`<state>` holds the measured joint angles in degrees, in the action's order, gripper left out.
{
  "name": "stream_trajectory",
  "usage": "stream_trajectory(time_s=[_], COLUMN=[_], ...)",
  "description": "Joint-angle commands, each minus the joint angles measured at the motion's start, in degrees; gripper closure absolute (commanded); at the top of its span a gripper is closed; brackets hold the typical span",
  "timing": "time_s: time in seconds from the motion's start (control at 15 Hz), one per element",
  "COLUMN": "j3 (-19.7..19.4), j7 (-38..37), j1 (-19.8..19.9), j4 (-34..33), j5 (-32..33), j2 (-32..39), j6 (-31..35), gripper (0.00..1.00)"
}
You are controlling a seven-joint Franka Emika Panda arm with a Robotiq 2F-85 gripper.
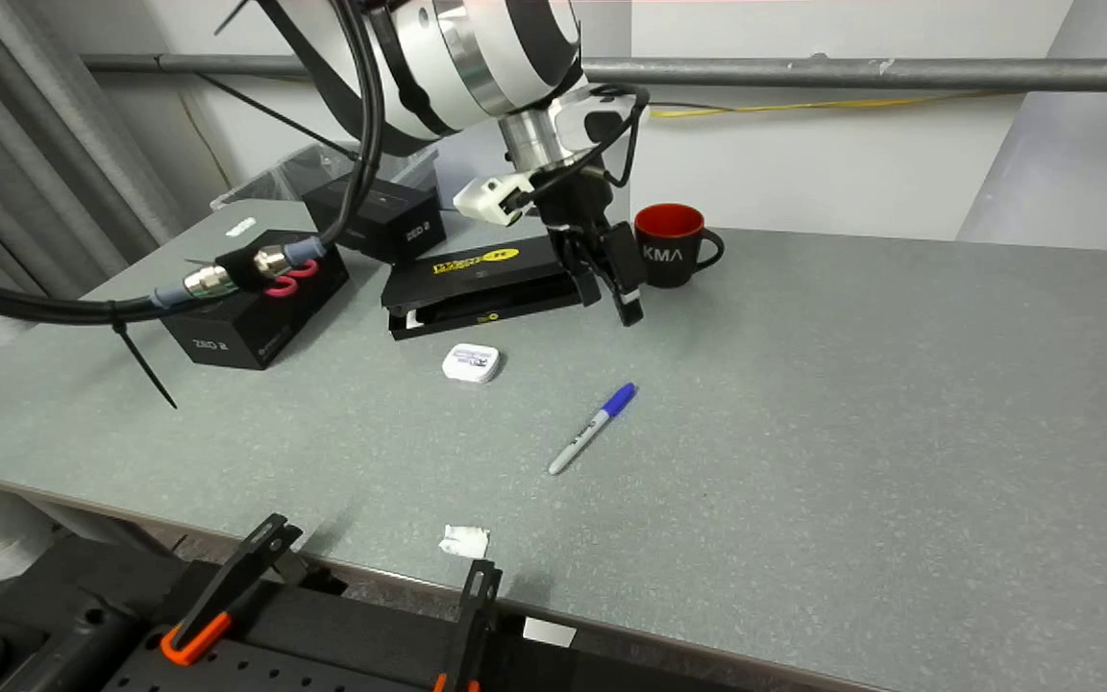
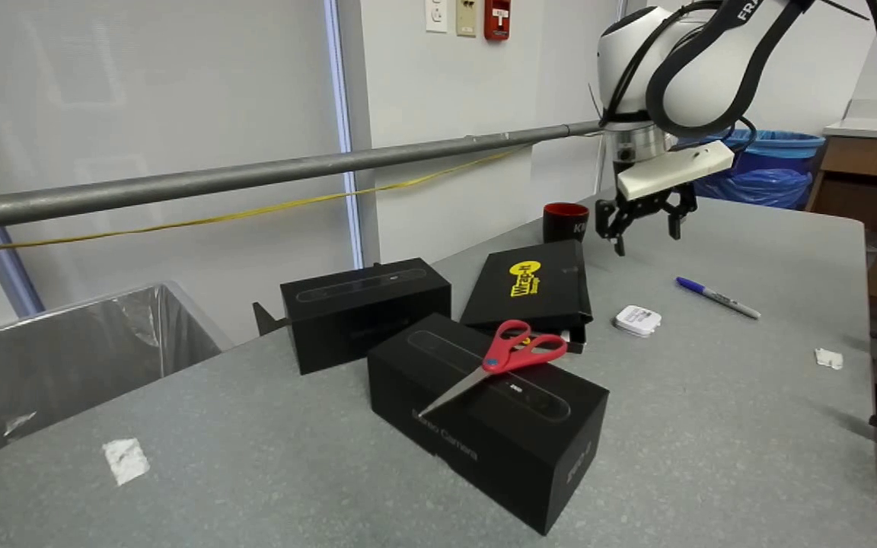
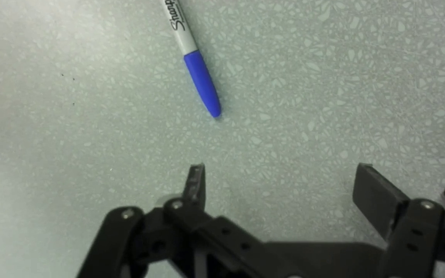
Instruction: Remove the pen from the cup and put it on the table
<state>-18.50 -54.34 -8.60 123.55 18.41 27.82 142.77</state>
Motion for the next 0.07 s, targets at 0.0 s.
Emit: stream_trajectory(time_s=[0.0], j3=[0.82], j7=[-0.36], j1=[0.85], j4=[-0.17], j5=[0.57], j2=[-0.08], j6=[-0.22], gripper=[0.00])
